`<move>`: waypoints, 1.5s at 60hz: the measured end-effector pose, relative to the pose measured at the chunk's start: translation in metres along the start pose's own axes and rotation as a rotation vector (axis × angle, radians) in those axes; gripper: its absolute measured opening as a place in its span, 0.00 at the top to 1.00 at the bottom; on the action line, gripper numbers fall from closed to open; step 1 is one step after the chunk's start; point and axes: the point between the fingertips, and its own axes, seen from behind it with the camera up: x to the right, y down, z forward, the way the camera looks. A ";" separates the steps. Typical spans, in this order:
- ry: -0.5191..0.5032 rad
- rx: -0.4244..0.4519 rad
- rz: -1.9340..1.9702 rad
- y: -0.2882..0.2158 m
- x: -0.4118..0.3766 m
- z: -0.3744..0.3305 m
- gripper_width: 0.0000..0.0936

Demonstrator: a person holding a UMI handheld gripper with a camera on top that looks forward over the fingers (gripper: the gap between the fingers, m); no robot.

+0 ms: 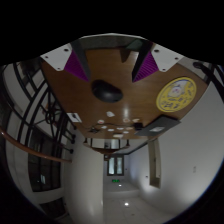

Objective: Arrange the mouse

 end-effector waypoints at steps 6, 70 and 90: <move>0.055 -0.011 -0.014 -0.001 0.036 0.025 0.10; -0.154 0.244 0.198 -0.198 -0.128 0.020 0.64; -0.135 0.010 -0.010 -0.058 -0.295 0.090 0.64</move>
